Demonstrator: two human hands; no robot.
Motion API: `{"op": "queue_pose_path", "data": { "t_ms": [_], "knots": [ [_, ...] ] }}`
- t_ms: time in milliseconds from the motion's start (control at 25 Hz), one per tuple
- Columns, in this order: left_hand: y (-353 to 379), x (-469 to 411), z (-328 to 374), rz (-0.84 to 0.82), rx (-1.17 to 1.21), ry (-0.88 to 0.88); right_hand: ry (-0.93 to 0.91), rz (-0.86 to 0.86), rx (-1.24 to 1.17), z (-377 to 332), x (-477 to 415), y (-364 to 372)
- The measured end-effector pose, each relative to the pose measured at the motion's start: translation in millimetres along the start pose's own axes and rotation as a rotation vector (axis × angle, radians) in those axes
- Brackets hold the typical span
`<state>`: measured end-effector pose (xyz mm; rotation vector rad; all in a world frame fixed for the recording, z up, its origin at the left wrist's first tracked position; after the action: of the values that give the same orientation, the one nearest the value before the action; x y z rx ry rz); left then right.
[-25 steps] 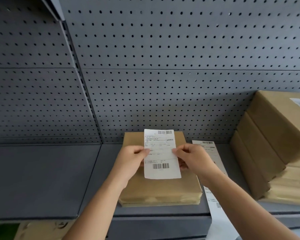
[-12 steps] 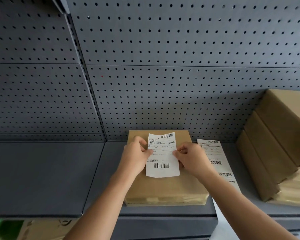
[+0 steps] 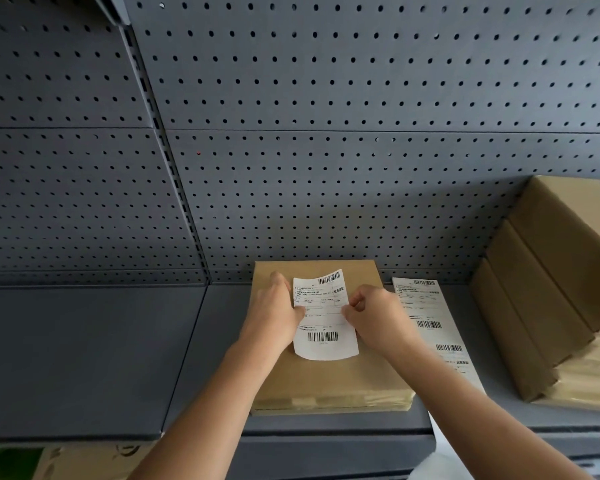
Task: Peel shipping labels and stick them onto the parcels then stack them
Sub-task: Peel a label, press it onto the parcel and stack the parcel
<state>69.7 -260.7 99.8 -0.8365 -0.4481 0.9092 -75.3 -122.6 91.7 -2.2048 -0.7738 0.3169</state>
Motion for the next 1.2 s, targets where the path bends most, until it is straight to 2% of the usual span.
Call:
{"op": "queue_pose_path", "data": {
  "t_ms": [200,320,400,480,560,640,720,800,1200],
  "knots": [
    [-4,3,4,0.0,-0.032,0.02,-0.04,0.002,0.136,-4,-3,1],
    [-9,10,12,0.055,-0.126,0.194,-0.081,0.034,0.245,-5,0,-7],
    [-9,14,19,0.081,-0.152,0.322,-0.184,0.134,0.308,-15,4,-16],
    [-3,12,26,0.037,-0.183,0.419,-0.374,0.216,0.315,-33,9,-15],
    [10,10,32,-0.049,-0.263,0.492,-0.526,0.16,0.337,-47,10,5],
    [24,10,31,-0.136,-0.34,0.508,-0.574,0.013,0.375,-52,12,33],
    [34,9,23,-0.189,-0.403,0.487,-0.577,-0.09,0.448,-51,15,52],
    [37,7,15,-0.194,-0.439,0.468,-0.544,-0.122,0.508,-46,15,57],
    [18,0,-19,-0.18,-0.446,0.344,-0.291,-0.067,0.482,-3,0,21]
  ]
}}
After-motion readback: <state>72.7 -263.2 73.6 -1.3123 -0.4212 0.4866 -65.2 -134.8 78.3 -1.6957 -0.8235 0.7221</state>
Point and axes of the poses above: each hand's wrist, its own x-axis away from the middle knuckle, its own y-axis out of the palm, z = x × y, the point moved 10 cm from there along -x, towards the middle knuckle, and after that the axes turned 5 degrees about z, right-handed, at the moved point
